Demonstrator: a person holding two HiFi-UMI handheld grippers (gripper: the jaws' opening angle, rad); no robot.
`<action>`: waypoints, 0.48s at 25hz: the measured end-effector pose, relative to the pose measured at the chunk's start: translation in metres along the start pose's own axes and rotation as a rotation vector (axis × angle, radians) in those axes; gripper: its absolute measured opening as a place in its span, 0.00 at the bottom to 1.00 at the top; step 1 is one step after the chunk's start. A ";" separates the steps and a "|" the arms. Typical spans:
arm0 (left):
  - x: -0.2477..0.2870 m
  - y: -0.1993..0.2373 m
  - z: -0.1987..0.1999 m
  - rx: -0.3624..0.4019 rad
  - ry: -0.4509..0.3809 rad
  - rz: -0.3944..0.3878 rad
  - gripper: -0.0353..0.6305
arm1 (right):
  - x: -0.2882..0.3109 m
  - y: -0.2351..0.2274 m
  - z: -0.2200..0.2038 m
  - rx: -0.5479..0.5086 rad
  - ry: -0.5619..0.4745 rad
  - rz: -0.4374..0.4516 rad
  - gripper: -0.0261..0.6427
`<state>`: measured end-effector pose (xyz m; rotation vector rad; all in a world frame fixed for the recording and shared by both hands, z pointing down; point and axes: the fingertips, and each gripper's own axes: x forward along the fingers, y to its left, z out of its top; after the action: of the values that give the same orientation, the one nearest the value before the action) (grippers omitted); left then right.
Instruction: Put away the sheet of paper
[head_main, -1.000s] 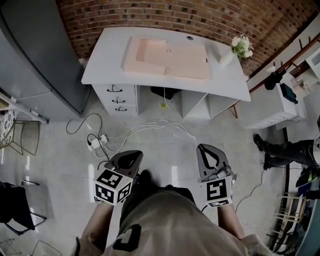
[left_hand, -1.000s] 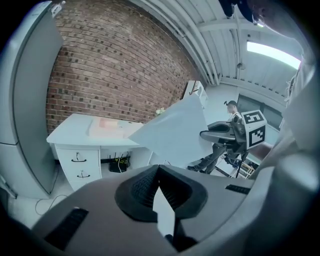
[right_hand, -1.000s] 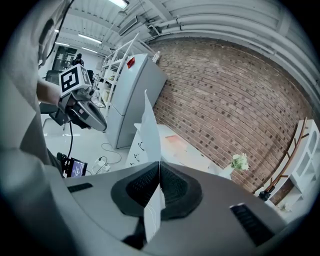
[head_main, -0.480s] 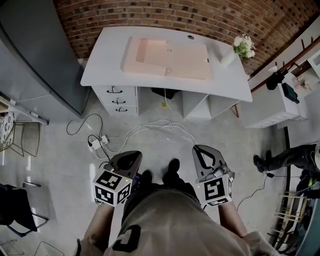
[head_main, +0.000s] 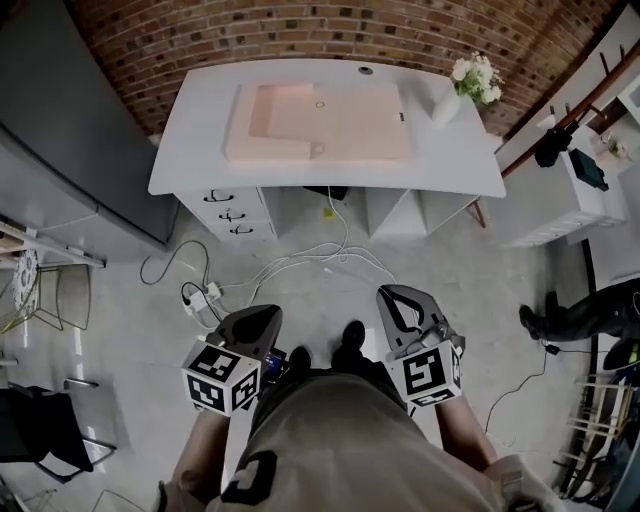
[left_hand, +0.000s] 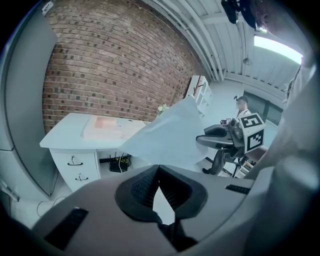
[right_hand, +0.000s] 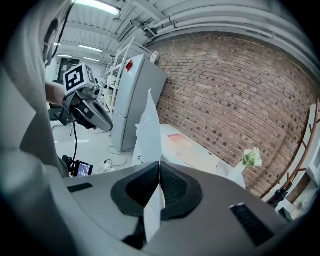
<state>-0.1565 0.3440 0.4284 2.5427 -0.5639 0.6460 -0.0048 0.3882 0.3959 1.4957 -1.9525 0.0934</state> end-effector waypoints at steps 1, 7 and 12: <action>0.006 -0.002 0.003 0.004 0.004 0.000 0.07 | 0.001 -0.006 -0.003 0.006 -0.004 -0.002 0.07; 0.035 -0.006 0.021 0.009 0.018 0.025 0.07 | 0.006 -0.040 -0.014 0.014 -0.033 0.010 0.07; 0.049 0.009 0.035 -0.003 0.003 0.113 0.07 | 0.007 -0.065 -0.024 0.001 -0.048 0.047 0.07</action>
<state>-0.1092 0.3053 0.4294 2.5207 -0.7114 0.6884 0.0628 0.3706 0.3975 1.4656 -2.0267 0.0795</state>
